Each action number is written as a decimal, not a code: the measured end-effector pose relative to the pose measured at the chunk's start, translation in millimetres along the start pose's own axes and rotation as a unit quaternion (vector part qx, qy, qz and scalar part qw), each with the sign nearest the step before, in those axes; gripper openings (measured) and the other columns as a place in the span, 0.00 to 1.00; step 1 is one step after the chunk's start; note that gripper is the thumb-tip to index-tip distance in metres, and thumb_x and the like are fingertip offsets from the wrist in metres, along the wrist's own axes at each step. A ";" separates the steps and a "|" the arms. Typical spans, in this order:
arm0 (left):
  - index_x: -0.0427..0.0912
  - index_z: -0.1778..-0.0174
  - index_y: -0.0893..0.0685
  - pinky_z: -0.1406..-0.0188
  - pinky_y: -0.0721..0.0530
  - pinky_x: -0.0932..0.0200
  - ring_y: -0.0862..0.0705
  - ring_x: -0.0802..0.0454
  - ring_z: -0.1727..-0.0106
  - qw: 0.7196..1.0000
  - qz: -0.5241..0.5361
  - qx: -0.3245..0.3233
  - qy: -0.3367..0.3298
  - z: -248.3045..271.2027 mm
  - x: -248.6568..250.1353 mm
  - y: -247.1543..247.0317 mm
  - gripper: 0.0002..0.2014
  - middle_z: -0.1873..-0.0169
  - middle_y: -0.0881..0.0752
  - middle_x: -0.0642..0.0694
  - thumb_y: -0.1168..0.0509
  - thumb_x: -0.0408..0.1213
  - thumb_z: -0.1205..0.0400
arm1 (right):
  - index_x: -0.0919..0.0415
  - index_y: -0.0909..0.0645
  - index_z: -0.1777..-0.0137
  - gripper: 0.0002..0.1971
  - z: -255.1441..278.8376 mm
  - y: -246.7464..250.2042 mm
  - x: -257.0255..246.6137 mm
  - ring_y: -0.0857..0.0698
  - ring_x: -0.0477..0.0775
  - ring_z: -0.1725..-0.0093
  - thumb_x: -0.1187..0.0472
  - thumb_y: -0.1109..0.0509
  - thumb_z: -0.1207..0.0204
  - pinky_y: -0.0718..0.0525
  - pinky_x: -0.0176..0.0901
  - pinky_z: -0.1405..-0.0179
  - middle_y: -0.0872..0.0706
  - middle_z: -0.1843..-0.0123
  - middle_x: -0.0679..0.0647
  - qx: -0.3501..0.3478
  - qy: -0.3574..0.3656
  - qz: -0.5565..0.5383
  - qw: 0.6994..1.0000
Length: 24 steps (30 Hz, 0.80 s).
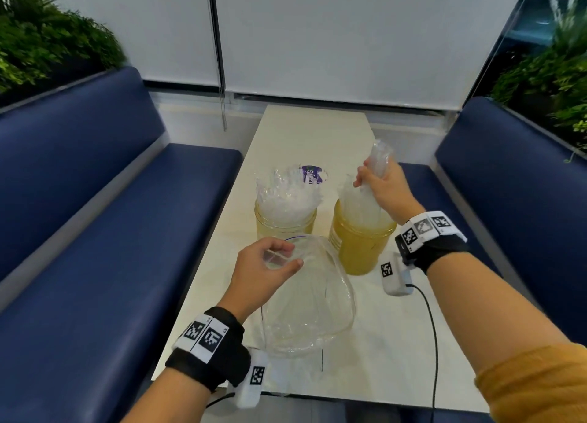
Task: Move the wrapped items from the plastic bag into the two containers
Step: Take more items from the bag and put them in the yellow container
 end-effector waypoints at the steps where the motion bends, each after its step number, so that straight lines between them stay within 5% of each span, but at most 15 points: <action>1: 0.53 0.50 0.10 0.46 0.13 0.61 0.12 0.64 0.49 1.000 0.001 0.000 0.002 0.1 -0.2 0.2 0.11 0.51 0.08 0.57 0.18 0.44 0.26 | 0.57 0.20 0.46 0.04 3.5 -3.6 5.2 0.12 0.51 0.52 0.58 0.33 0.14 0.15 0.60 0.36 0.11 0.54 0.56 -0.004 -0.013 0.010 1.000; 5: 0.53 0.50 0.10 0.45 0.12 0.58 0.11 0.60 0.48 1.000 0.002 -0.003 0.004 0.0 0.2 0.2 0.11 0.51 0.08 0.57 0.18 0.44 0.25 | 0.59 0.16 0.40 0.12 11.0 -6.2 13.9 0.14 0.49 0.49 0.57 0.24 0.21 0.13 0.53 0.37 0.12 0.46 0.52 0.036 -0.037 0.048 0.997; 8: 0.53 0.50 0.10 0.45 0.11 0.57 0.11 0.60 0.48 1.000 0.004 -0.008 0.007 0.1 0.6 0.6 0.11 0.51 0.08 0.57 0.19 0.44 0.25 | 0.53 0.33 0.20 0.41 10.0 2.1 2.7 0.19 0.40 0.45 0.63 0.16 0.31 0.24 0.22 0.43 0.20 0.38 0.47 0.103 0.053 0.078 0.990; 9: 0.53 0.50 0.10 0.45 0.11 0.57 0.11 0.59 0.48 1.000 0.006 -0.009 0.008 0.0 0.4 0.9 0.11 0.51 0.08 0.57 0.19 0.44 0.25 | 0.48 0.38 0.18 0.47 8.1 4.9 -1.3 0.20 0.39 0.46 0.65 0.16 0.33 0.27 0.19 0.47 0.21 0.38 0.47 0.119 0.080 0.077 0.987; 11: 0.53 0.50 0.10 0.45 0.11 0.56 0.11 0.59 0.48 1.000 0.010 -0.010 0.010 0.5 0.2 1.5 0.11 0.51 0.08 0.57 0.18 0.44 0.25 | 0.44 0.39 0.19 0.48 2.7 10.2 -4.4 0.19 0.43 0.45 0.68 0.17 0.33 0.24 0.24 0.44 0.20 0.36 0.47 0.133 0.135 0.099 0.977; 13: 0.53 0.50 0.10 0.45 0.11 0.56 0.11 0.59 0.48 1.000 0.012 -0.009 0.009 0.4 0.5 1.6 0.11 0.51 0.08 0.56 0.18 0.44 0.25 | 0.50 0.28 0.23 0.35 -0.6 10.9 -2.1 0.18 0.47 0.39 0.68 0.22 0.28 0.21 0.36 0.36 0.18 0.34 0.50 0.113 0.183 0.187 0.958; 16: 0.53 0.50 0.10 0.45 0.12 0.56 0.10 0.58 0.48 1.000 0.013 -0.010 0.009 -0.5 1.2 2.0 0.10 0.51 0.08 0.55 0.19 0.43 0.25 | 0.59 0.20 0.28 0.18 4.1 5.5 15.5 0.18 0.54 0.31 0.63 0.33 0.16 0.27 0.37 0.30 0.16 0.30 0.54 0.075 0.193 0.318 0.925; 19: 0.53 0.49 0.10 0.46 0.13 0.59 0.10 0.58 0.47 1.000 0.016 -0.015 0.007 -1.2 1.6 2.1 0.08 0.50 0.08 0.57 0.20 0.41 0.22 | 0.60 0.23 0.23 0.20 14.5 -4.1 34.6 0.22 0.58 0.25 0.56 0.44 0.10 0.31 0.52 0.20 0.19 0.25 0.57 0.031 0.180 0.404 0.896; 22: 0.52 0.47 0.09 0.42 0.15 0.59 0.11 0.57 0.43 0.999 0.039 -0.023 0.017 -2.0 3.3 1.1 0.07 0.48 0.08 0.58 0.27 0.35 0.17 | 0.55 0.35 0.15 0.25 21.9 -12.3 45.4 0.39 0.63 0.13 0.50 0.56 0.08 0.50 0.64 0.13 0.30 0.16 0.58 -0.037 0.172 0.522 0.835; 24: 0.49 0.45 0.09 0.41 0.15 0.56 0.10 0.53 0.42 0.997 0.069 -0.033 0.027 -2.6 4.7 -0.3 0.11 0.47 0.07 0.55 0.34 0.31 0.15 | 0.50 0.37 0.14 0.27 23.4 -11.3 37.1 0.44 0.66 0.12 0.47 0.60 0.09 0.57 0.68 0.15 0.33 0.14 0.58 -0.020 0.162 0.535 0.829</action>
Point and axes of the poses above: each hand's wrist, its own z-axis away from the middle knuckle, its own y-axis out of the back of the hand, x = y × z, the point moved 3 cm from there along -z, towards the middle knuckle
